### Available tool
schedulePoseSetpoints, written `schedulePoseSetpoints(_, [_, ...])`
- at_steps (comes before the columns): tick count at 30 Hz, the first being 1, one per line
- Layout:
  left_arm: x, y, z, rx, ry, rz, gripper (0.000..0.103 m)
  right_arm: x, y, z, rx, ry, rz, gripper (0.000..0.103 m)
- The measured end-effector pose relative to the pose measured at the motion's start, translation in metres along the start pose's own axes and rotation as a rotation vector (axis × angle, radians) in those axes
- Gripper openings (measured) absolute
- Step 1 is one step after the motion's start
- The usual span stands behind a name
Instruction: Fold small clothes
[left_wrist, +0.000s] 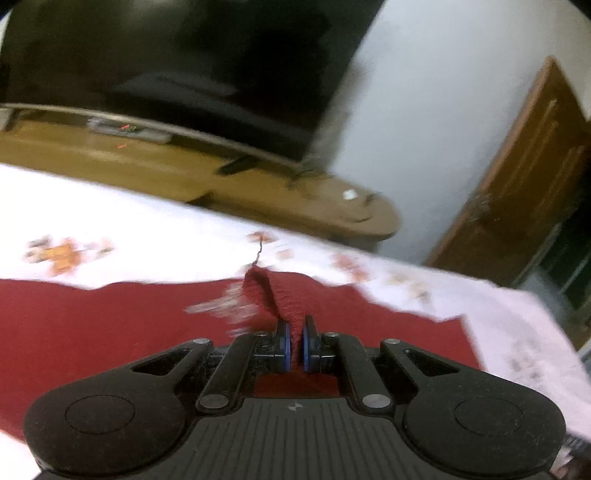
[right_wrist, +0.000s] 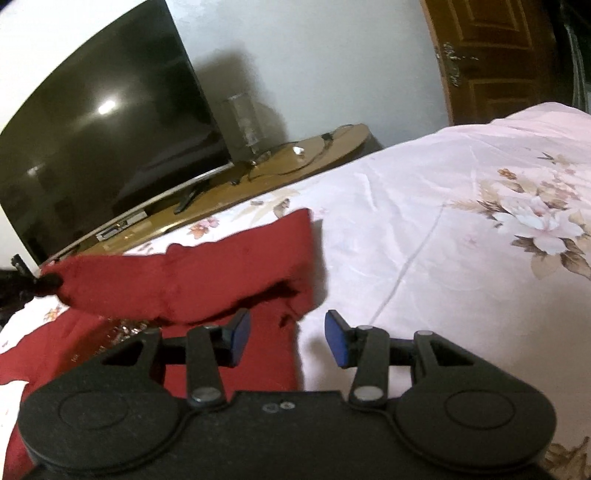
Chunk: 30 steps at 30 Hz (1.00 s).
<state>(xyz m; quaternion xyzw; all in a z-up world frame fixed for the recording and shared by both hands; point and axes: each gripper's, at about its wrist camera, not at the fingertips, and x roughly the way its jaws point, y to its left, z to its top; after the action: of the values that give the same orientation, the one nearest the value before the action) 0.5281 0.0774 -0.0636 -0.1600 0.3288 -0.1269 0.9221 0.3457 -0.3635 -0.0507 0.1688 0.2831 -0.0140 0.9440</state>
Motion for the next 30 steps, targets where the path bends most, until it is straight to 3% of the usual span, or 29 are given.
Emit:
schedulePoseSetpoints(4, [0.004, 0.025, -0.017, -0.019, 0.062, 0.048, 0.006, 0.021, -0.005, 0.008, 0.014, 0.008, 0.005, 0.044])
schedulePoseSetpoints(11, [0.015, 0.041, -0.026, -0.051, 0.057, 0.09, 0.006, 0.058, -0.025, 0.037, 0.146, 0.013, 0.013, 0.04])
schedulePoseSetpoints(12, [0.019, 0.043, -0.029, -0.046, 0.07, 0.094, 0.006, 0.06, -0.024, 0.039, 0.14, 0.007, 0.017, 0.039])
schedulePoseSetpoints(14, [0.031, 0.043, -0.036, -0.028, 0.113, 0.103, 0.006, 0.068, -0.021, 0.038, 0.116, 0.018, 0.044, 0.025])
schedulePoseSetpoints(16, [0.035, 0.045, -0.042, -0.026, 0.117, 0.113, 0.006, 0.092, -0.017, 0.03, 0.052, 0.137, 0.008, 0.019])
schedulePoseSetpoints(19, [0.033, 0.047, -0.044, -0.045, 0.105, 0.103, 0.006, 0.094, -0.014, 0.029, -0.003, 0.139, 0.015, 0.026])
schedulePoseSetpoints(21, [0.028, 0.048, -0.042, -0.053, 0.08, 0.111, 0.006, 0.087, -0.017, 0.037, 0.022, 0.094, 0.041, 0.031])
schedulePoseSetpoints(25, [0.003, 0.038, -0.028, -0.016, -0.091, 0.182, 0.006, 0.083, -0.016, 0.055, 0.006, 0.026, 0.057, 0.026])
schedulePoseSetpoints(27, [0.009, 0.027, -0.016, 0.025, -0.088, 0.137, 0.006, 0.087, -0.013, 0.064, -0.028, -0.001, 0.058, 0.017])
schedulePoseSetpoints(28, [0.017, 0.02, -0.013, 0.062, -0.067, 0.123, 0.006, 0.091, -0.009, 0.068, -0.049, -0.017, 0.059, 0.006])
schedulePoseSetpoints(30, [0.035, 0.006, -0.012, 0.147, -0.03, 0.121, 0.006, 0.099, -0.004, 0.076, -0.078, -0.026, 0.073, 0.003])
